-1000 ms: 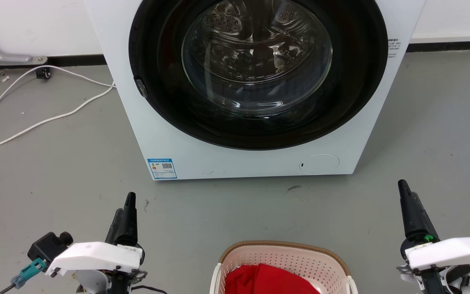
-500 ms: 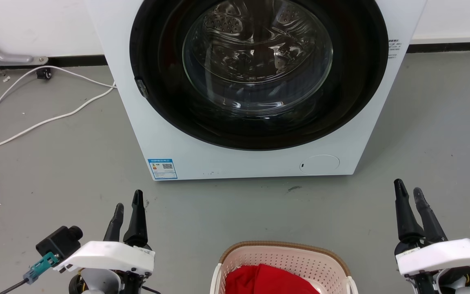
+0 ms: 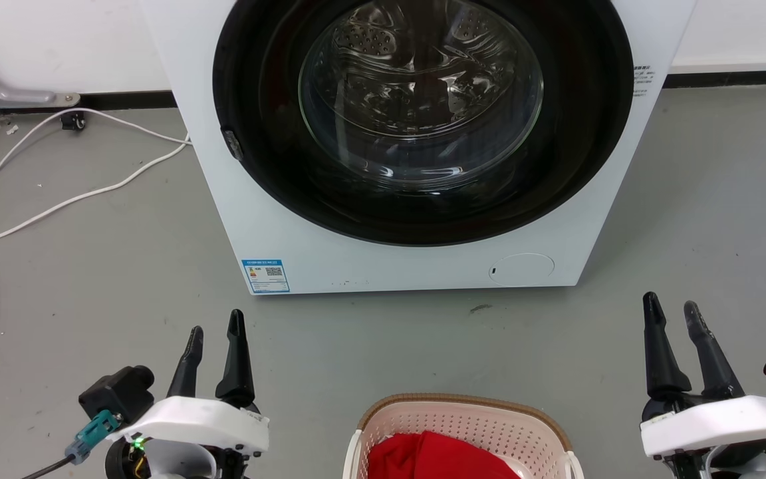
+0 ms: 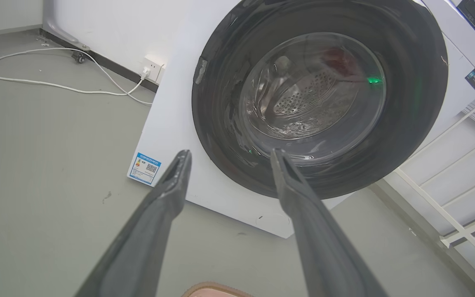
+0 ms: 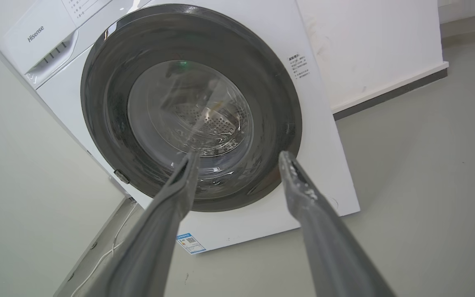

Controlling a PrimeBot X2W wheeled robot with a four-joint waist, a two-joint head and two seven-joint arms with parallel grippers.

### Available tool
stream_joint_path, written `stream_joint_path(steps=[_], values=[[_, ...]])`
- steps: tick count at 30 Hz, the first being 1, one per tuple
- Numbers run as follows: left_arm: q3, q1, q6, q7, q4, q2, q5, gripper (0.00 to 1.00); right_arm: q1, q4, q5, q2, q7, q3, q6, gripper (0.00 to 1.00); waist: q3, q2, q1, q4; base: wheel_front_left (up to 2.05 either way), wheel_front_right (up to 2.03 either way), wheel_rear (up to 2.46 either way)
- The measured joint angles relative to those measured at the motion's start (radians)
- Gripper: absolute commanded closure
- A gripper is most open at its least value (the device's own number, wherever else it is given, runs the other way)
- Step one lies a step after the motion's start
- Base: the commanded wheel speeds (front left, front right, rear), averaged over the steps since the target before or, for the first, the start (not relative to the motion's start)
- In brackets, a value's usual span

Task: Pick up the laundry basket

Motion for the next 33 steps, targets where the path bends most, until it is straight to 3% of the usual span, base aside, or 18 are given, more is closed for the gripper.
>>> stream_joint_path(steps=[33], values=[[-0.053, 0.022, 0.028, -0.079, 0.012, 0.001, 0.321, 0.00, 0.041, -0.042, -0.326, 0.000, -0.081, 0.009, 0.000, 0.00, 0.000, 0.0000, 0.0000, 0.001, 0.00, 0.00, 0.00]])
